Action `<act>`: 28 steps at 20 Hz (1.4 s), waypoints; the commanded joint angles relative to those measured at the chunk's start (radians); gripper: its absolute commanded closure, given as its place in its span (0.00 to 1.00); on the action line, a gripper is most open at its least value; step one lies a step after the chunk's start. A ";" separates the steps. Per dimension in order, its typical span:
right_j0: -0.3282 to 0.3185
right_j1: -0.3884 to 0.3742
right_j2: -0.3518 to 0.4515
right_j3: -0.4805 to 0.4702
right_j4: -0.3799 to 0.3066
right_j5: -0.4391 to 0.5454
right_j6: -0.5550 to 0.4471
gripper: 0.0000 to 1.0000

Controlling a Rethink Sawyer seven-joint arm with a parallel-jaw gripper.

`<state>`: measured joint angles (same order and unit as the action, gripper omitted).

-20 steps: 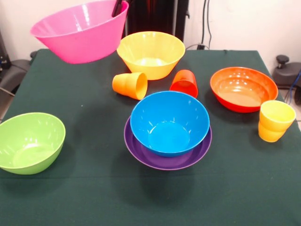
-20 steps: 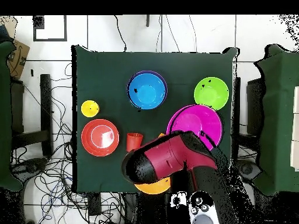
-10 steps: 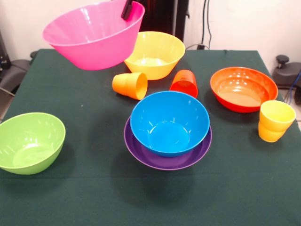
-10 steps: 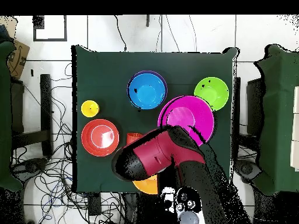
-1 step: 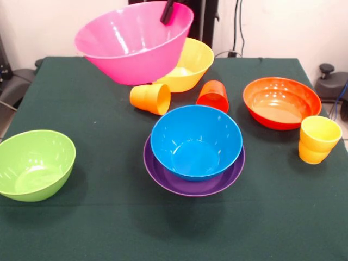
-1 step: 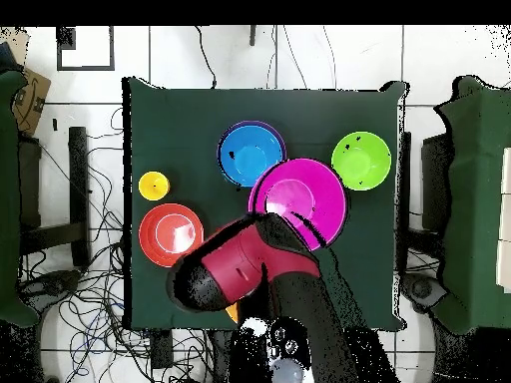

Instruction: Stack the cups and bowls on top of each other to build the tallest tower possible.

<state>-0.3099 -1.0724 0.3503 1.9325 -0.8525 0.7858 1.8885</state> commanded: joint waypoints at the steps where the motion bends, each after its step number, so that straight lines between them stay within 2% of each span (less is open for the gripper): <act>1: 0.050 0.049 0.021 -0.057 -0.066 0.077 -0.087 1.00; 4: 0.070 0.068 0.019 -0.082 -0.058 0.092 -0.071 1.00; 12: 0.099 0.116 -0.013 -0.106 -0.093 0.052 -0.027 1.00; 20: 0.096 0.089 0.010 -0.067 -0.048 -0.018 -0.046 1.00; 28: 0.151 0.098 0.008 -0.093 -0.081 -0.016 -0.004 1.00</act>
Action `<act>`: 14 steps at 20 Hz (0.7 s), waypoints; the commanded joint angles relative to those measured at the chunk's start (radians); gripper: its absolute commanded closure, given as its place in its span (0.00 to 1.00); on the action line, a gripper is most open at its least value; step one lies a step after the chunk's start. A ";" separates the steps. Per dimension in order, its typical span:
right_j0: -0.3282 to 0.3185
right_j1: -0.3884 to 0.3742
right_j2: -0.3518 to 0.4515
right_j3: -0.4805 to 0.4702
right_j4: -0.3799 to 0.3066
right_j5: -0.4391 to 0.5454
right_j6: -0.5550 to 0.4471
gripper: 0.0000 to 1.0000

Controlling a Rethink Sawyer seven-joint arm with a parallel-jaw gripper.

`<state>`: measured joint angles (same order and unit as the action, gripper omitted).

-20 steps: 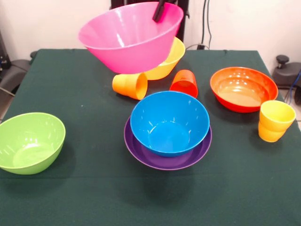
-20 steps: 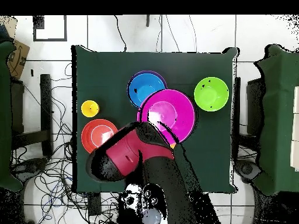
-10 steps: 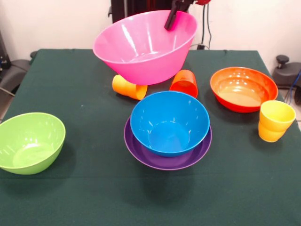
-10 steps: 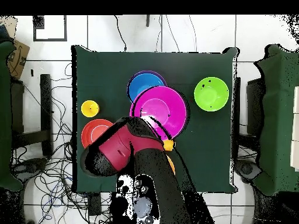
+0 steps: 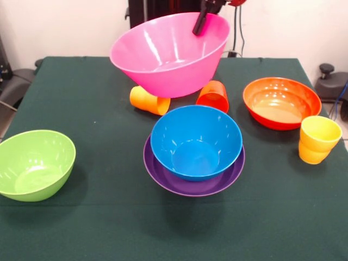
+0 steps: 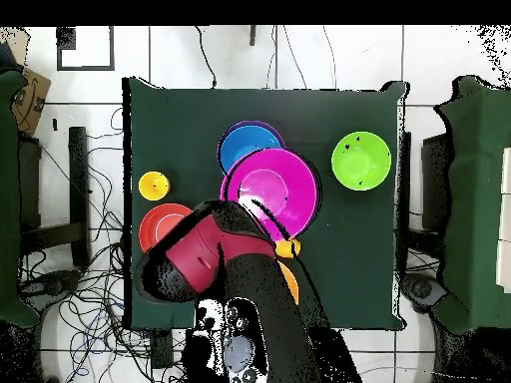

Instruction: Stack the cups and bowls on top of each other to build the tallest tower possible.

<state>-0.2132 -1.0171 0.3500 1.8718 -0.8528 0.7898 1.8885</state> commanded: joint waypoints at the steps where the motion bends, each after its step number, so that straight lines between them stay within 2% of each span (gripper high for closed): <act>1: 0.064 0.040 0.008 -0.038 -0.080 -0.008 -0.003 1.00; 9: 0.124 0.041 -0.013 -0.077 -0.083 0.022 0.032 1.00; 14: 0.156 0.064 -0.038 -0.107 -0.116 0.007 0.068 1.00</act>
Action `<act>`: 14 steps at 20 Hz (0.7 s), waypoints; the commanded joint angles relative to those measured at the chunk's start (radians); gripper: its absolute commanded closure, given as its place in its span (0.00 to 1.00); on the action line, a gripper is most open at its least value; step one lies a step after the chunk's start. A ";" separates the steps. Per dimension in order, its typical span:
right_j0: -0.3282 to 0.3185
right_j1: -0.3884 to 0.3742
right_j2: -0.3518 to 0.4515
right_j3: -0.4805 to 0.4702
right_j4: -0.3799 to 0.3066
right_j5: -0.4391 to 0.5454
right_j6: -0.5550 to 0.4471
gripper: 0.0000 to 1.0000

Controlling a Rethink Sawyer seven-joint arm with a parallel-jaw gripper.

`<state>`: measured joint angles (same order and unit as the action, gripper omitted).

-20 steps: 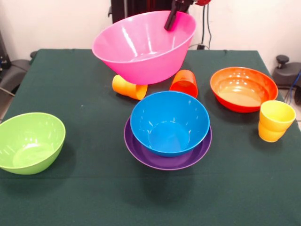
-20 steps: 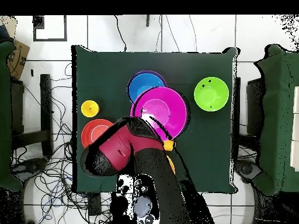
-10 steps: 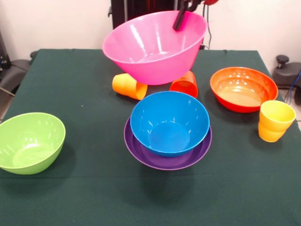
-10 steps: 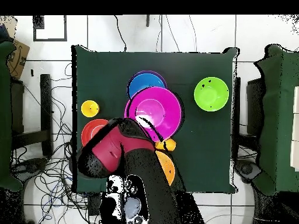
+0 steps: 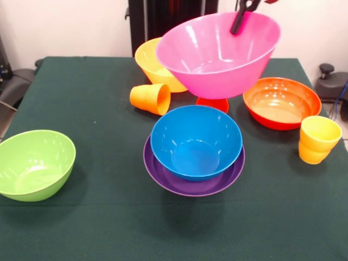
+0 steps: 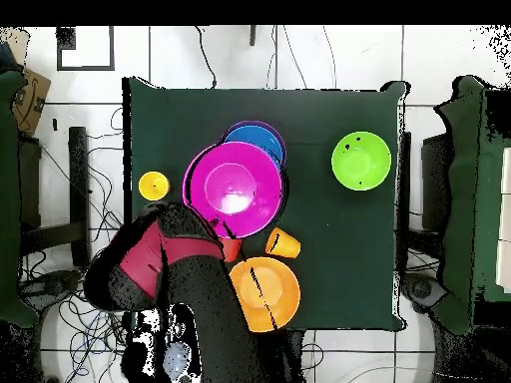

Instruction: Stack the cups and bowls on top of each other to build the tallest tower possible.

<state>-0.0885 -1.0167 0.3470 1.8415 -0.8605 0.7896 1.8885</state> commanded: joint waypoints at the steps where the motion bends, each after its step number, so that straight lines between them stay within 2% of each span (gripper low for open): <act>1: 0.033 0.068 -0.039 -0.085 -0.113 0.004 0.068 1.00; 14: 0.011 0.076 -0.064 -0.119 -0.149 -0.022 -0.013 1.00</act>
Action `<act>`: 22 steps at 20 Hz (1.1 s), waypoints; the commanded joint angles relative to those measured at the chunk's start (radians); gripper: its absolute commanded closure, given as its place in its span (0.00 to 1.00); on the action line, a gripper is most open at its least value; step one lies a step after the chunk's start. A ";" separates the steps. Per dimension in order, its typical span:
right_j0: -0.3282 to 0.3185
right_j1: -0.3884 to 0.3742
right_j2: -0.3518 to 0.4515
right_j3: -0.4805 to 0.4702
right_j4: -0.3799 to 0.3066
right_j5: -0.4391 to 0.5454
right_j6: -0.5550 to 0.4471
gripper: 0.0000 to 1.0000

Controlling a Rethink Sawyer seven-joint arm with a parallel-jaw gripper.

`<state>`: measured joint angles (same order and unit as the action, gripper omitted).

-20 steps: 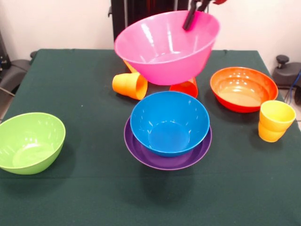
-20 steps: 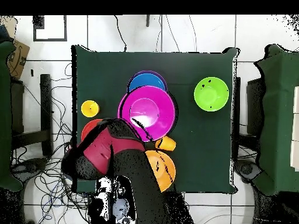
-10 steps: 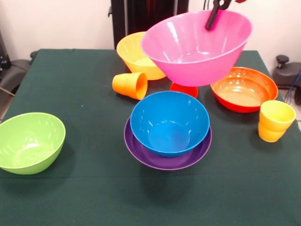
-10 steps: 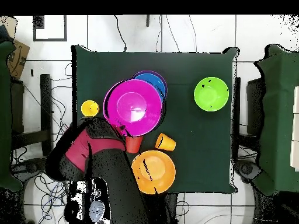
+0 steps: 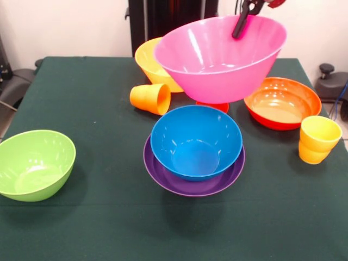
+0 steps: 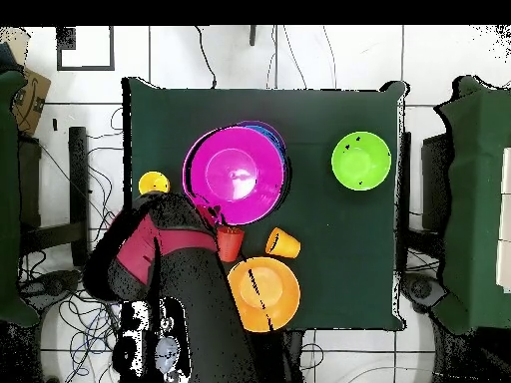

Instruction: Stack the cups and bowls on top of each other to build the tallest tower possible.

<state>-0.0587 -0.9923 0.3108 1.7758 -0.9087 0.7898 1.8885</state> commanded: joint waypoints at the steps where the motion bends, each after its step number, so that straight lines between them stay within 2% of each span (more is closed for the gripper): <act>1: -0.023 0.055 -0.025 -0.056 -0.098 -0.031 -0.015 1.00; 22: -0.019 0.124 -0.035 -0.103 -0.142 -0.058 -0.007 1.00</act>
<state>-0.0679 -0.9191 0.2943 1.7105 -0.9587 0.7897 1.8885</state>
